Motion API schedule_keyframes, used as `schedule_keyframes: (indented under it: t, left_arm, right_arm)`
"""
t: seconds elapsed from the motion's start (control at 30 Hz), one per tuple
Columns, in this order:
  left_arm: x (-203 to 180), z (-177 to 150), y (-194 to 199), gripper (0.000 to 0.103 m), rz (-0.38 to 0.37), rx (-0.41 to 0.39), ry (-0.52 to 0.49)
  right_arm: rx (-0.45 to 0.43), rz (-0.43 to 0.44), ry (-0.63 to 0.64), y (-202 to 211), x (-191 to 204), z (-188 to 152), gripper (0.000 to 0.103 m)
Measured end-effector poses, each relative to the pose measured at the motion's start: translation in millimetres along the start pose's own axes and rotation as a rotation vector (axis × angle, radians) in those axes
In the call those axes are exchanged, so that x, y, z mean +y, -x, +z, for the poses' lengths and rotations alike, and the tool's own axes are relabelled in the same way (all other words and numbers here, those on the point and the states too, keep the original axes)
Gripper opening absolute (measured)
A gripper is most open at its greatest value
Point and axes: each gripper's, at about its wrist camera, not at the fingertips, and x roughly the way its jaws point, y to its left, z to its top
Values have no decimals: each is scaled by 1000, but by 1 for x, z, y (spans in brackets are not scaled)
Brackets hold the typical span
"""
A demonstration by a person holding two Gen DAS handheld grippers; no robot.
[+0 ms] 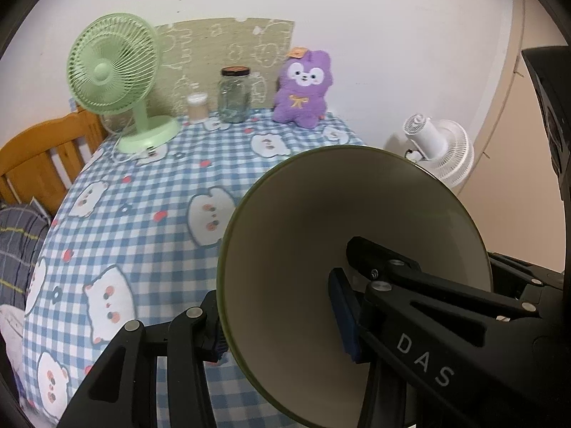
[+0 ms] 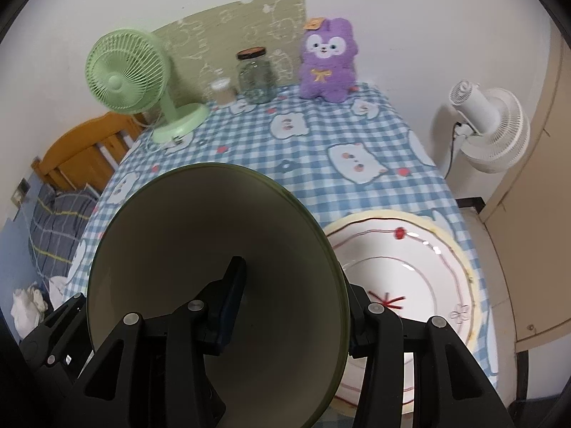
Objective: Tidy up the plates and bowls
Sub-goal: 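Carry the nested bowl stack with both grippers over the plate stack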
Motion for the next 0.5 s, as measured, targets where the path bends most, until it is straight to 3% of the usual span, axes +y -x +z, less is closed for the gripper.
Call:
schedule_keyframes:
  t: [0.5]
  left_arm:
    - [-58, 7, -18, 47, -70, 29, -80]
  right_arm:
    - [-4, -62, -91, 8, -62, -1, 51]
